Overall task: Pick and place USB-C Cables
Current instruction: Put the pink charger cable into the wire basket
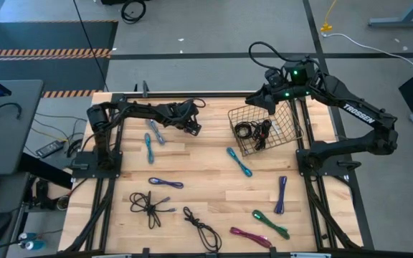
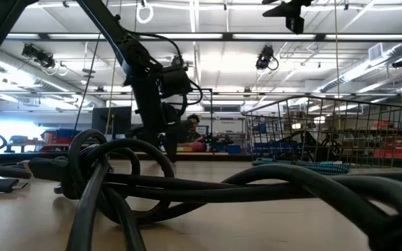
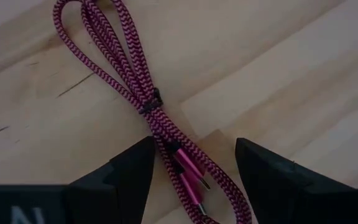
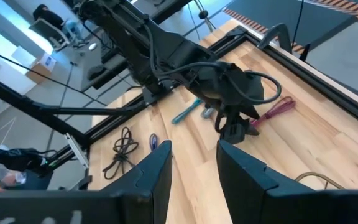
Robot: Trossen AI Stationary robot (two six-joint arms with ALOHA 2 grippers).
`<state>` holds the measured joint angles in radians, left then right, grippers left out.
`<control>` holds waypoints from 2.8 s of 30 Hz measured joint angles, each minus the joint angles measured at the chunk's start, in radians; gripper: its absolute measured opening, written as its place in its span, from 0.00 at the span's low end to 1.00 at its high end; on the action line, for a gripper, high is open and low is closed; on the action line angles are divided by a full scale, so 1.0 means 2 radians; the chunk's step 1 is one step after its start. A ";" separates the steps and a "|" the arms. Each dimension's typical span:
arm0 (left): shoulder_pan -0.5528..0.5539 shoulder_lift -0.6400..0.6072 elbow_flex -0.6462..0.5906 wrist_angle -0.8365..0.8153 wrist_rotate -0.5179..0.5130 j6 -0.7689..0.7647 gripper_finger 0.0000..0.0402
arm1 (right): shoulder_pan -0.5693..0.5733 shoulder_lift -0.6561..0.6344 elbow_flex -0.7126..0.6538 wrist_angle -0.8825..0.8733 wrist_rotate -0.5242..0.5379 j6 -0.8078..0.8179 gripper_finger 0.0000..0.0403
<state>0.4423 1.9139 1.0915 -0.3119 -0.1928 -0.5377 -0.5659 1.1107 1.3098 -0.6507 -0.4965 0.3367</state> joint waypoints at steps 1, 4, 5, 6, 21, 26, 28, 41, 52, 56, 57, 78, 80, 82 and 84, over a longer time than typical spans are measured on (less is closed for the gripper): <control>0.000 0.000 0.000 0.000 0.000 0.000 0.57 | 0.000 0.000 0.000 0.000 0.000 0.000 0.33; 0.000 0.000 0.000 0.001 -0.003 0.000 0.54 | 0.000 0.000 0.000 0.000 -0.002 0.000 0.33; 0.001 0.000 0.000 0.001 -0.005 0.000 0.52 | 0.000 0.000 0.000 0.000 -0.002 0.000 0.33; 0.002 0.001 0.000 0.001 -0.007 0.000 0.50 | 0.000 0.000 0.000 0.000 -0.002 0.000 0.33; 0.013 -0.002 -0.001 0.000 0.018 0.043 0.08 | 0.000 0.000 0.000 0.001 -0.003 0.002 0.33; 0.006 -0.031 0.001 -0.013 0.043 0.041 0.08 | 0.000 0.000 0.000 0.004 -0.003 0.002 0.33; -0.001 -0.047 0.013 -0.026 0.043 0.049 0.08 | 0.000 0.000 0.000 0.009 -0.003 0.007 0.33; -0.049 -0.111 0.154 -0.183 0.003 0.123 0.08 | -0.003 0.000 0.000 0.033 -0.016 0.027 0.33; -0.112 -0.112 0.296 -0.239 -0.016 0.187 0.08 | -0.040 -0.002 0.000 0.038 -0.043 0.048 0.31; -0.129 -0.112 0.324 -0.240 -0.016 0.189 0.08 | -0.069 -0.010 0.000 0.106 -0.085 0.081 0.31; -0.132 -0.112 0.328 -0.238 -0.016 0.191 0.08 | -0.077 -0.013 0.000 0.124 -0.094 0.088 0.31; -0.132 -0.039 0.344 -0.154 0.053 0.205 0.08 | -0.180 -0.069 0.000 0.248 -0.198 0.189 0.31; -0.134 -0.039 0.354 -0.155 0.043 0.220 0.08 | -0.180 -0.071 0.000 0.210 -0.208 0.176 0.30; -0.137 -0.043 0.370 -0.164 0.036 0.229 0.08 | -0.180 -0.072 0.000 0.153 -0.209 0.145 0.28; -0.139 -0.046 0.402 -0.186 0.032 0.241 0.08 | -0.180 -0.073 0.000 0.083 -0.206 0.108 0.24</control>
<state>0.1643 1.8213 1.8948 -0.6840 -0.1296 -0.0555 -0.9264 0.9646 1.3094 -0.4848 -0.9090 0.5517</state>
